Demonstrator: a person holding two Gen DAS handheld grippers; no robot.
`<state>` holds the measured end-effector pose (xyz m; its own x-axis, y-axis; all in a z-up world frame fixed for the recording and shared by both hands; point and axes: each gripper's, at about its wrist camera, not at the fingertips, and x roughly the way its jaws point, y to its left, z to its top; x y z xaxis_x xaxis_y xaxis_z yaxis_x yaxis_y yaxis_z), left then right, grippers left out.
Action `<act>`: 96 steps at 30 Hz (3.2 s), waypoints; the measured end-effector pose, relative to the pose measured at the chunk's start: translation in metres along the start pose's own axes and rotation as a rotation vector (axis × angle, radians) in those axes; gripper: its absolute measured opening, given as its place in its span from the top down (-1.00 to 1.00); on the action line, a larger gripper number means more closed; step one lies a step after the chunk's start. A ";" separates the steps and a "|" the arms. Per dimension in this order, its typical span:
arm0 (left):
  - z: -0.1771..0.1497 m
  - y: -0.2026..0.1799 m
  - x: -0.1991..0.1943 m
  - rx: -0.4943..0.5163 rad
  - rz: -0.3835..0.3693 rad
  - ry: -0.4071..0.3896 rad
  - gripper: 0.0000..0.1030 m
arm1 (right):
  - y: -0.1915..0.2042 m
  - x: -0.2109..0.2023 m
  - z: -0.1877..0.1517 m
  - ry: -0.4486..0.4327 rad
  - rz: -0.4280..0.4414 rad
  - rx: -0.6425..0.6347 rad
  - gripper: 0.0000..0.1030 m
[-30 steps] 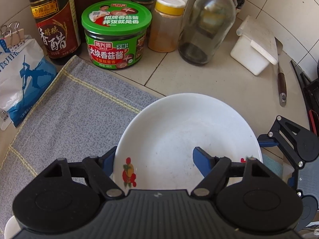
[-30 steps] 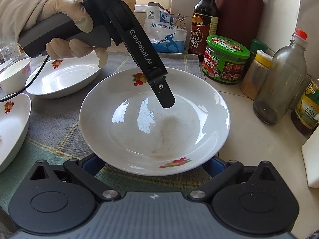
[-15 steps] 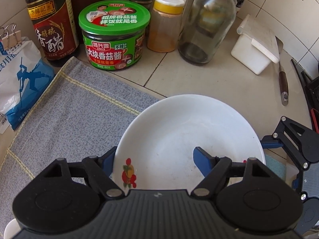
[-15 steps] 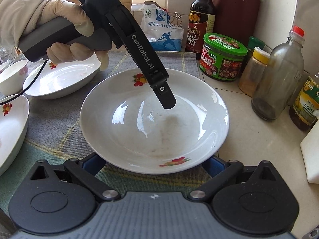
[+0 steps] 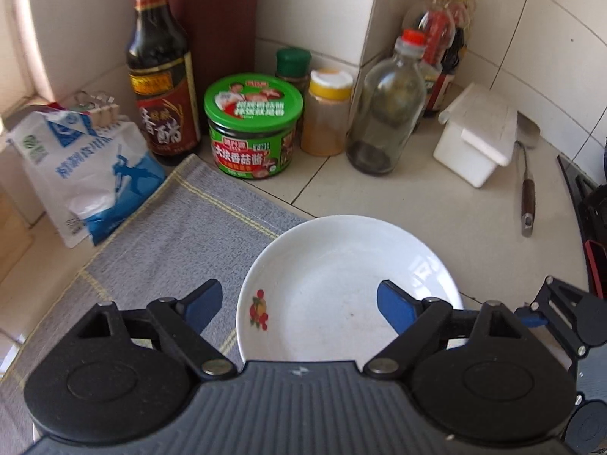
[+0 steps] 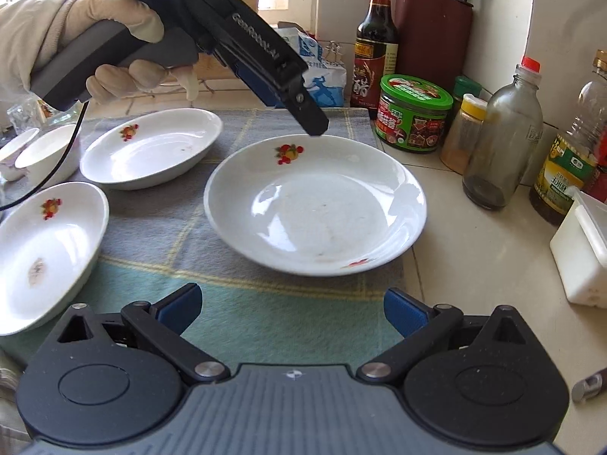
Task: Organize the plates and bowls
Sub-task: 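Carry the stained plate with the left tool toward the deep floral plate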
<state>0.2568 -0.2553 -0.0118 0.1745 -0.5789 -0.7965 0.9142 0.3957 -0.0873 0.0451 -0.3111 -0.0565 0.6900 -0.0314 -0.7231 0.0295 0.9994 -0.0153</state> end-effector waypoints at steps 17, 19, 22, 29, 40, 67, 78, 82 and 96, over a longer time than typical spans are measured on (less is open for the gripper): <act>-0.108 -0.047 -0.118 -0.169 0.147 -0.112 -0.79 | 0.067 -0.036 -0.032 -0.016 0.210 -0.147 -1.00; -0.122 -0.049 -0.129 -0.200 0.170 -0.119 -0.80 | 0.076 -0.039 -0.037 -0.014 0.232 -0.176 -1.00; -0.146 -0.052 -0.144 -0.252 0.217 -0.121 -0.79 | 0.089 -0.040 -0.043 -0.008 0.269 -0.207 -1.00; -0.195 -0.050 -0.172 -0.362 0.313 -0.099 -0.79 | 0.111 -0.040 -0.046 -0.013 0.339 -0.271 -1.00; -0.222 -0.028 -0.193 -0.447 0.362 -0.083 -0.79 | 0.135 -0.006 -0.031 0.015 0.369 -0.356 -1.00; -0.214 0.029 -0.132 -0.389 0.193 0.099 -0.79 | 0.140 0.023 -0.016 -0.022 0.494 -0.473 -1.00; -0.213 0.048 -0.116 -0.360 0.060 0.177 -0.76 | 0.140 0.025 -0.013 -0.011 0.514 -0.506 -1.00; -0.213 0.055 -0.111 -0.367 -0.008 0.208 -0.69 | 0.141 0.025 -0.013 -0.007 0.505 -0.503 -1.00; -0.207 0.064 -0.098 -0.399 -0.083 0.282 -0.66 | 0.142 0.026 -0.011 0.001 0.508 -0.514 -1.00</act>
<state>0.2221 -0.0258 -0.0633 -0.0494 -0.4261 -0.9033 0.7001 0.6302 -0.3356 0.0591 -0.1702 -0.0849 0.5273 0.4379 -0.7281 -0.6387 0.7694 0.0002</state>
